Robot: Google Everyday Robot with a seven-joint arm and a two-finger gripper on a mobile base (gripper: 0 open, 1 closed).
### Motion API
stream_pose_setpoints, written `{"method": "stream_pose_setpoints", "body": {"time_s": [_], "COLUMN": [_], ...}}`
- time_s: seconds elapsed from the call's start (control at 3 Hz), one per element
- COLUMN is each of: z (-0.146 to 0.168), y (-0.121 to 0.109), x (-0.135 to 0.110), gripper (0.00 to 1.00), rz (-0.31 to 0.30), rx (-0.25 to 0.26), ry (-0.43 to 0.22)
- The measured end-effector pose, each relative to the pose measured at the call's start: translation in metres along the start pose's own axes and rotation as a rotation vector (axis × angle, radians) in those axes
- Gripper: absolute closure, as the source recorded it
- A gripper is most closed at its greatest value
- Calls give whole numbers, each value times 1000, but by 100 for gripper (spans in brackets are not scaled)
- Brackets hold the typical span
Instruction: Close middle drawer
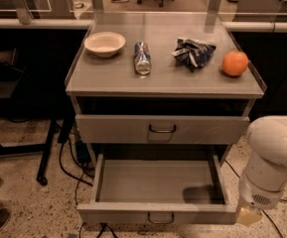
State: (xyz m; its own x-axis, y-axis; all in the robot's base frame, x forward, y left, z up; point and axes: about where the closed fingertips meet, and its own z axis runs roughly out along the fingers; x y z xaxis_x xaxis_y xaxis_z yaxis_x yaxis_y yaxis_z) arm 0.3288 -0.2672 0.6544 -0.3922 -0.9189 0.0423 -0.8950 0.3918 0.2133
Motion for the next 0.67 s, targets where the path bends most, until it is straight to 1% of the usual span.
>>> {"method": "stream_pose_setpoints", "body": {"time_s": [0.33, 0.67], "z": [53, 55], "y": [-7, -7], "x": [-4, -3], "gripper": [100, 100], "rz": [37, 50], "rx": [-33, -36], "ry": [54, 55]}}
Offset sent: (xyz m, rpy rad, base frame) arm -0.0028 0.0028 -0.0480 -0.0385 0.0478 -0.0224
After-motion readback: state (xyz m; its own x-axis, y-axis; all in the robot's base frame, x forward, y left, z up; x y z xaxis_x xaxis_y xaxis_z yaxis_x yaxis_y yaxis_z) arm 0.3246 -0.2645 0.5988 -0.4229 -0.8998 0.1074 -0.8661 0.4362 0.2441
